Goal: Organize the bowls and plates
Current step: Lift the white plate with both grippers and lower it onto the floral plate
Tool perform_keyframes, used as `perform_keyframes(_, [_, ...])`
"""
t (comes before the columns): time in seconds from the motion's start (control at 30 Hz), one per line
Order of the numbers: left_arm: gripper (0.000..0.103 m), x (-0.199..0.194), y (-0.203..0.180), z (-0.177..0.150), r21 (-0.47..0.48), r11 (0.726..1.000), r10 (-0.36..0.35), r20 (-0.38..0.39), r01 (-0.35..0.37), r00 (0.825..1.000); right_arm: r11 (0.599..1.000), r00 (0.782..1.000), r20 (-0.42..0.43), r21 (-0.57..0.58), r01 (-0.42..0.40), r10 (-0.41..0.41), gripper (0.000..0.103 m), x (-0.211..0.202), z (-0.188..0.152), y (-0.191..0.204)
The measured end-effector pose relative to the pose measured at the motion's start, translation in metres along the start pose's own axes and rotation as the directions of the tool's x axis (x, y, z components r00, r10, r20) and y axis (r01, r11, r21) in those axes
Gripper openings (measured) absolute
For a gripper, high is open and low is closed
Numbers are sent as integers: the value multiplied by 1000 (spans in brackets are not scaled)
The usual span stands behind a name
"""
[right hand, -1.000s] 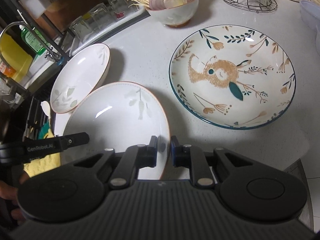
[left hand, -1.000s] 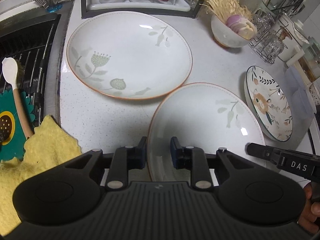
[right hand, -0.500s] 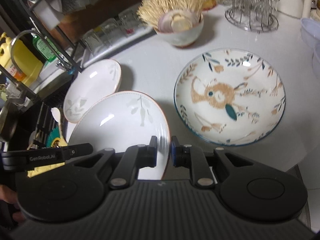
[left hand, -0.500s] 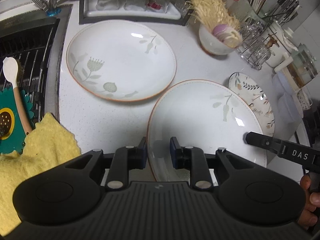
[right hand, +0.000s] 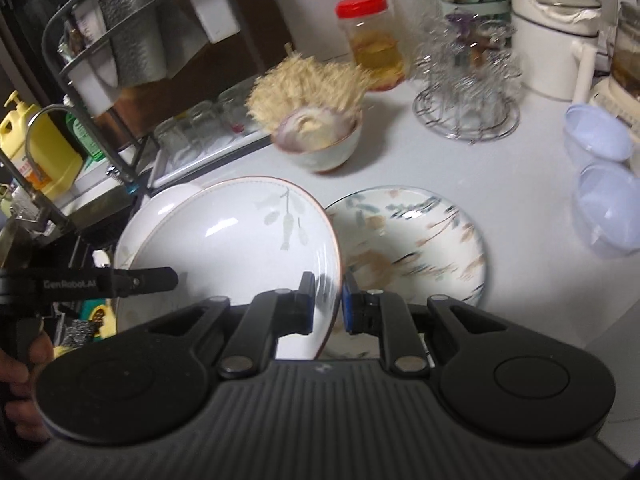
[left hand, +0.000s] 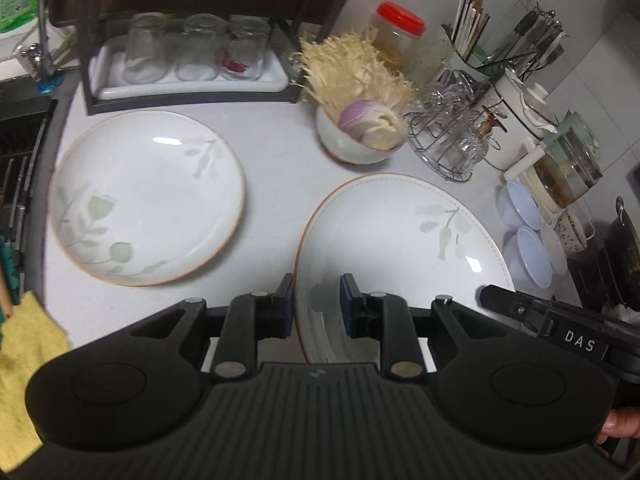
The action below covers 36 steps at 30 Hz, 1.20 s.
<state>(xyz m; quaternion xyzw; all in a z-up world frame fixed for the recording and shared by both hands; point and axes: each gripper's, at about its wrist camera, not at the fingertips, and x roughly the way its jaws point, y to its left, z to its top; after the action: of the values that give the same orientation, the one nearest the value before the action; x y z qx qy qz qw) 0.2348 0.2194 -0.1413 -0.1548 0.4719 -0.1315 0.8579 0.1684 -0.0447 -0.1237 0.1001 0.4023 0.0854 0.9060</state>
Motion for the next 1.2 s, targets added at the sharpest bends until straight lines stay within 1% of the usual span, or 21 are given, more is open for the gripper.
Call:
perform_keyframes(0.1, [27, 14, -21, 3, -15, 1000, 3, -6, -3, 1000, 1000, 1000, 6, -3, 11, -11, 17, 1, 8, -21])
perform_keyframes(0.2, [27, 32, -39, 5, -34, 999, 12, -33, -13, 999, 999, 999, -8, -27, 39, -39, 17, 7, 17, -39])
perform_keyframes(0.37, [27, 66, -57, 13, -52, 998, 43, -97, -48, 994, 999, 999, -46, -20, 27, -28, 17, 26, 30, -68])
perform_keyframes(0.43, [27, 77, -65, 18, -40, 996, 80, -109, -85, 991, 1000, 998, -64, -20, 13, -15, 17, 33, 33, -76])
perform_keyframes(0.67, [27, 103, -76, 22, -30, 987, 151, -156, -157, 976, 1000, 993, -117, -25, -7, 4, 17, 52, 31, -94])
perform_keyframes(0.8, [27, 112, -80, 20, -23, 984, 169, -181, -176, 969, 1000, 991, -131, -29, -2, -2, 17, 57, 29, -101])
perform_keyframes(1.0, [28, 121, -86, 23, -8, 983, 179, -196, -184, 964, 999, 993, -116, -34, 7, -11, 17, 62, 30, -106])
perform_keyframes(1.2, [29, 129, -91, 27, 16, 980, 197, -204, -198, 959, 1000, 995, -101, -14, 18, -19, 17, 66, 29, -110])
